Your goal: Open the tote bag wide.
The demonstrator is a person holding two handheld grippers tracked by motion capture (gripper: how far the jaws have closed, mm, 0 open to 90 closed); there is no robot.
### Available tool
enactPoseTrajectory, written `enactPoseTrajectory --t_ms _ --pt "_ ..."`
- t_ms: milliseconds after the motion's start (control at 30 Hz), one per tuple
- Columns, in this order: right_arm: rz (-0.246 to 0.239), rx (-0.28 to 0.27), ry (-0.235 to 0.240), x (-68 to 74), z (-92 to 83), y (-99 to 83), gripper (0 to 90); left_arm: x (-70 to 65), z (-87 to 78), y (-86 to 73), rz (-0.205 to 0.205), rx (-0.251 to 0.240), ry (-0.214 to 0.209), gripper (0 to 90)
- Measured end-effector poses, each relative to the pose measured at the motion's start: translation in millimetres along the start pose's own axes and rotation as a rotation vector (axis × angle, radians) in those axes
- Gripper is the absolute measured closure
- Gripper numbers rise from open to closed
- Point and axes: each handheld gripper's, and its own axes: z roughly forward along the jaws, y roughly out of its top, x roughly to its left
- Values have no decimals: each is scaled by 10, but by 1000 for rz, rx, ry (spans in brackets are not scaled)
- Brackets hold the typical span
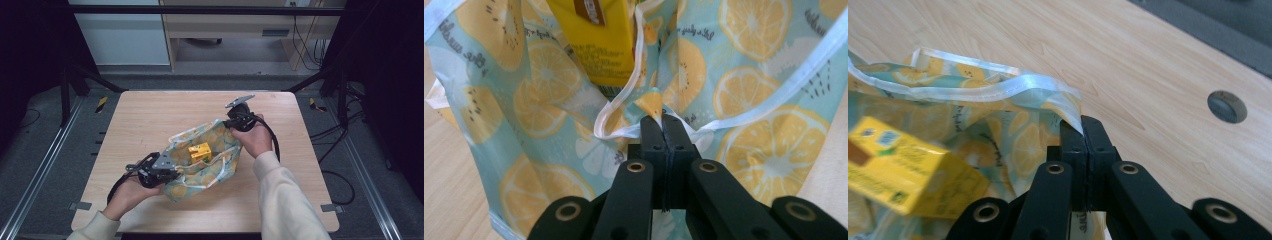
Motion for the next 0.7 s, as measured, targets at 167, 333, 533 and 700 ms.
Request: enactPoseTrajectory --t_ms 167,333,533,700 --pt "28 62 -3 -120 288 -105 897 13 138 -92 -8 42 -13 899" --pt "78 82 6 -200 463 -276 898 15 201 -156 -12 55 -27 899" --pt "99 98 11 -255 538 -429 898 15 240 -193 -16 69 -31 899" --pt "91 122 7 -246 549 -514 898 -4 244 -220 -6 83 -22 899"
